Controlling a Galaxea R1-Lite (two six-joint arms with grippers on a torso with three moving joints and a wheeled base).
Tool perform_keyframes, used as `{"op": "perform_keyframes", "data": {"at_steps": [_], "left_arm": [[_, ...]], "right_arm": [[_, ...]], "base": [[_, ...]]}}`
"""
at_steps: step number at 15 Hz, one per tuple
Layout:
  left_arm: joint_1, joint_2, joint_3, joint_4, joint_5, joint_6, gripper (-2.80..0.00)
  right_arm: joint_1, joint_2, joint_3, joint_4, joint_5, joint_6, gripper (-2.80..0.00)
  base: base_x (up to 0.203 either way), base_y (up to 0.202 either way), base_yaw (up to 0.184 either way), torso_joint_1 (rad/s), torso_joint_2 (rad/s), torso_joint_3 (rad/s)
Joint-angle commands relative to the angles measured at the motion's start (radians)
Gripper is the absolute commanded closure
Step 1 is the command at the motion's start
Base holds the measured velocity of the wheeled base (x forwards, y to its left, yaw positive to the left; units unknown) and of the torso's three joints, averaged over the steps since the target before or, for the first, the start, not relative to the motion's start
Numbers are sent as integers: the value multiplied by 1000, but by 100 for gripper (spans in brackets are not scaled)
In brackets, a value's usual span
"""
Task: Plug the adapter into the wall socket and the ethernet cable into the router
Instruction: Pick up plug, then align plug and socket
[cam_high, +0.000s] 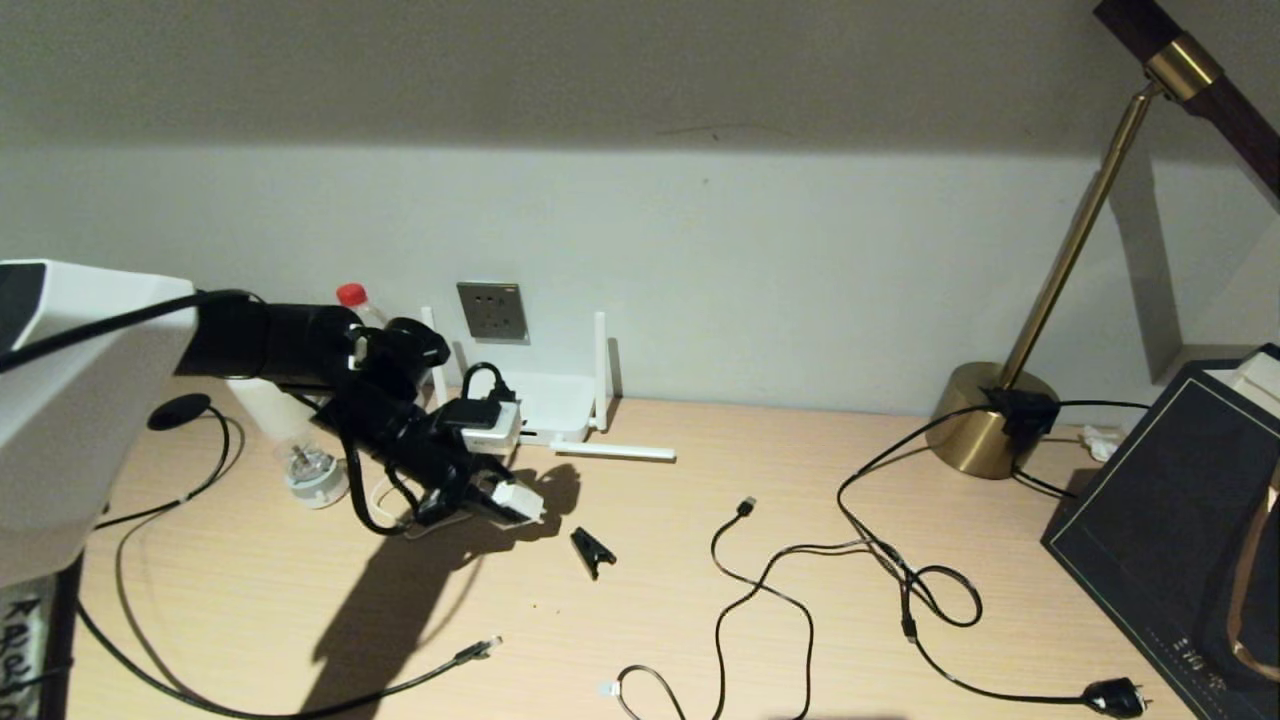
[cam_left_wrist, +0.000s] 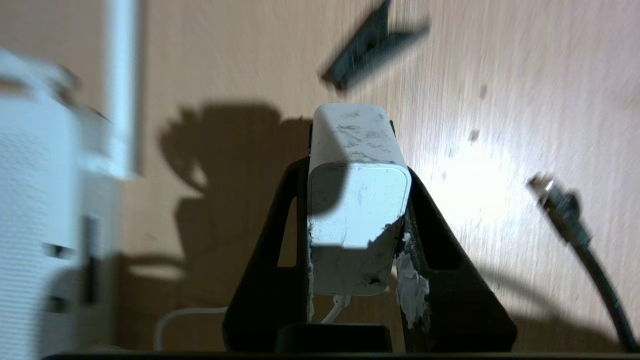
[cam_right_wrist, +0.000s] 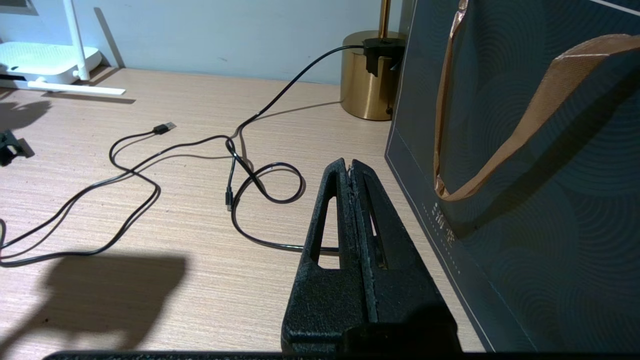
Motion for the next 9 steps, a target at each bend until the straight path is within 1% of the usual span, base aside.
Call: {"op": "perform_keyframes", "data": {"at_steps": [1, 2, 3, 4, 5, 7, 8, 9], "left_arm": [[13, -164, 83, -50, -116, 3, 0], [25, -227, 129, -85, -154, -12, 0], [42, -293, 173, -122, -174, -63, 0], [61, -353, 212, -162, -185, -161, 0], [76, -411, 249, -213, -191, -345, 0], [90, -533, 326, -353, -195, -795, 0], [91, -584, 358, -440, -183, -1038, 0], [86, -624, 395, -543, -129, -1264, 0]], "right_arm": [[0, 1, 35, -1, 1, 0, 0], [0, 1, 35, -1, 1, -2, 0], [0, 1, 35, -1, 1, 0, 0], [0, 1, 35, -1, 1, 0, 0], [0, 1, 35, -1, 1, 0, 0], [0, 1, 35, -1, 1, 0, 0], [0, 1, 35, -1, 1, 0, 0], [0, 1, 35, -1, 1, 0, 0]], "base": [[0, 0, 0, 0, 0, 0], [0, 0, 0, 0, 0, 0], [0, 0, 0, 0, 0, 0], [0, 0, 0, 0, 0, 0], [0, 0, 0, 0, 0, 0], [0, 0, 0, 0, 0, 0], [0, 0, 0, 0, 0, 0], [0, 0, 0, 0, 0, 0]]}}
